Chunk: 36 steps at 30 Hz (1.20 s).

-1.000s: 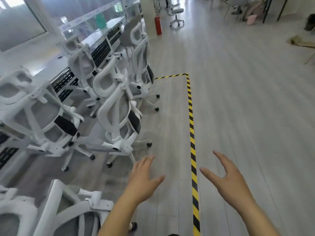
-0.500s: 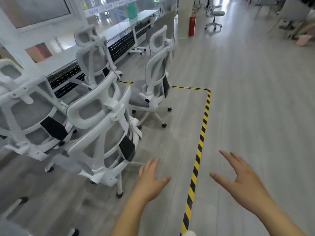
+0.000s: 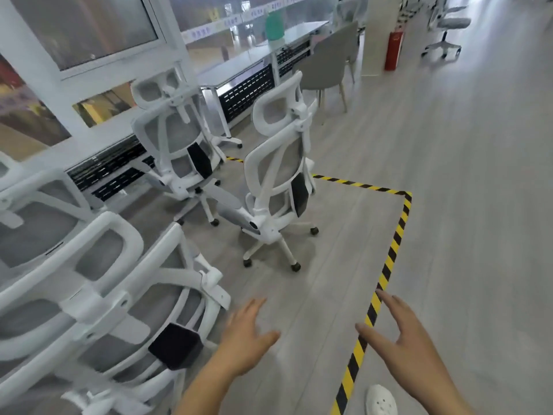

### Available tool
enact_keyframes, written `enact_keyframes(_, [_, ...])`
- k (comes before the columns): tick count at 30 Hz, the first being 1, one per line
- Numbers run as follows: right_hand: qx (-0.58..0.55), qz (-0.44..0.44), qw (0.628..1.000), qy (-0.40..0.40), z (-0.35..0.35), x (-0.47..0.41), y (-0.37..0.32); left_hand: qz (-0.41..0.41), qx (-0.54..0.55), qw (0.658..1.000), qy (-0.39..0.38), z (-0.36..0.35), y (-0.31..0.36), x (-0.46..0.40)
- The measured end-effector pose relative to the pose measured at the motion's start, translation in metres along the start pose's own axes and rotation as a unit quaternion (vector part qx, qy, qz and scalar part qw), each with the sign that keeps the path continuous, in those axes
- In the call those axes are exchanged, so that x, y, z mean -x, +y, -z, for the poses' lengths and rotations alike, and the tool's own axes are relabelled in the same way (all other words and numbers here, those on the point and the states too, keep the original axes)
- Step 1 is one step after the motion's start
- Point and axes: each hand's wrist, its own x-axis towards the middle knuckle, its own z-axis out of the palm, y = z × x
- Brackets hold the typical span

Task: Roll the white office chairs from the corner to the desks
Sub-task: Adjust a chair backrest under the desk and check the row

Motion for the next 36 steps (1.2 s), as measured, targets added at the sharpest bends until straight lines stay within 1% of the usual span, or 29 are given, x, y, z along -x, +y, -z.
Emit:
enact_keyframes(2, [0.010,0.014,0.999,-0.030,0.025,-0.064,-0.006,0.032,-0.003,0.999,0.022,0.006,0.031,-0.037])
enact_keyframes(6, [0.024,0.055,0.994,-0.089,0.057,-0.181,-0.042,0.035,0.020,0.993,0.108,0.037,0.091,-0.106])
enact_keyframes(9, [0.054,0.088,0.987,-0.123,0.068,-0.260,-0.076,0.046,0.048,0.986,0.156,0.054,0.122,-0.142])
enact_keyframes(11, [0.071,0.111,0.982,-0.137,0.068,-0.309,-0.097,0.059,0.084,0.980,0.173,0.058,0.133,-0.166])
enact_keyframes(14, [0.094,0.146,0.972,-0.157,0.064,-0.385,-0.122,0.096,0.163,0.960,0.205,0.057,0.138,-0.218])
enact_keyframes(20, [0.107,0.181,0.963,-0.166,0.051,-0.518,-0.197,0.144,0.310,0.896,0.282,0.081,0.160,-0.346])
enact_keyframes(23, [0.092,0.189,0.961,-0.181,0.047,-0.577,-0.231,0.150,0.398,0.850,0.310,0.100,0.174,-0.398])
enact_keyframes(25, [0.082,0.186,0.964,-0.172,0.050,-0.620,-0.251,0.165,0.452,0.819,0.313,0.114,0.183,-0.432])
enact_keyframes(27, [0.080,0.172,0.968,-0.167,0.056,-0.658,-0.267,0.183,0.509,0.778,0.320,0.122,0.188,-0.460])
enact_keyframes(28, [0.077,0.173,0.966,-0.174,0.057,-0.675,-0.272,0.179,0.530,0.761,0.329,0.125,0.191,-0.468])
enact_keyframes(31, [0.081,0.197,0.954,-0.211,0.056,-0.735,-0.292,0.181,0.543,0.729,0.376,0.129,0.200,-0.497])
enact_keyframes(33, [0.105,0.207,0.942,-0.241,0.051,-0.774,-0.298,0.190,0.555,0.704,0.399,0.126,0.204,-0.511])
enact_keyframes(36, [0.156,0.255,0.906,-0.300,0.042,-0.821,-0.297,0.207,0.564,0.662,0.448,0.118,0.210,-0.526])
